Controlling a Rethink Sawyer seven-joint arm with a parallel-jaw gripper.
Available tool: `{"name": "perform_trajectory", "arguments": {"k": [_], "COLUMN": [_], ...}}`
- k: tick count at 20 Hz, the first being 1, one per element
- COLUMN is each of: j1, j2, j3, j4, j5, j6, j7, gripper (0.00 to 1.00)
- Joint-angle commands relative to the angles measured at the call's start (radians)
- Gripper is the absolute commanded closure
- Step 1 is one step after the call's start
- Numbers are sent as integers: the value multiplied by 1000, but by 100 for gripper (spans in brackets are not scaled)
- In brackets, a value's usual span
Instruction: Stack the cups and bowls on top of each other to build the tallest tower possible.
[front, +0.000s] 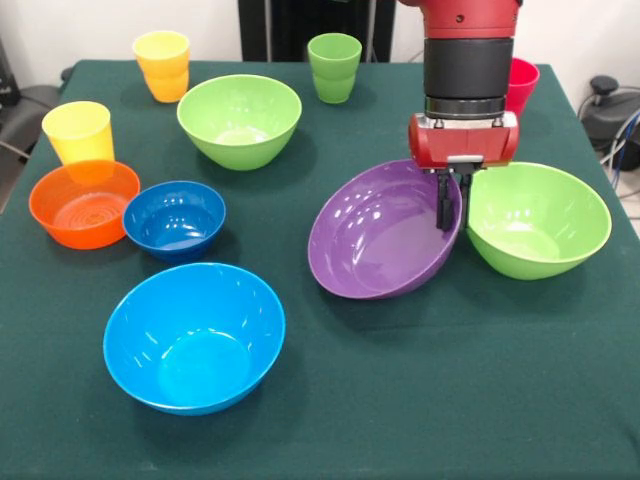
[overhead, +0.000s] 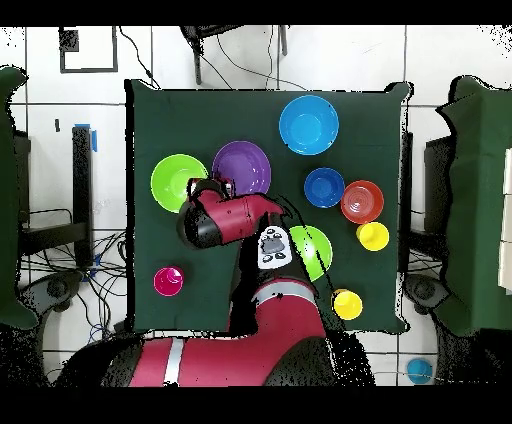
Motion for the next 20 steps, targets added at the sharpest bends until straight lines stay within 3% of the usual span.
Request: {"name": "perform_trajectory", "arguments": {"k": [1,4,8,20], "j1": [42,86,66,-5], "j2": [-42,-106,-154,-224], "j3": [-11,-70,-55,-9], "j4": [67,55,47,40], "j5": [55,66,72,30], "j6": [129,165,237,326], "j7": [130,118,67,-14], "gripper": [100,100,100,100]}}
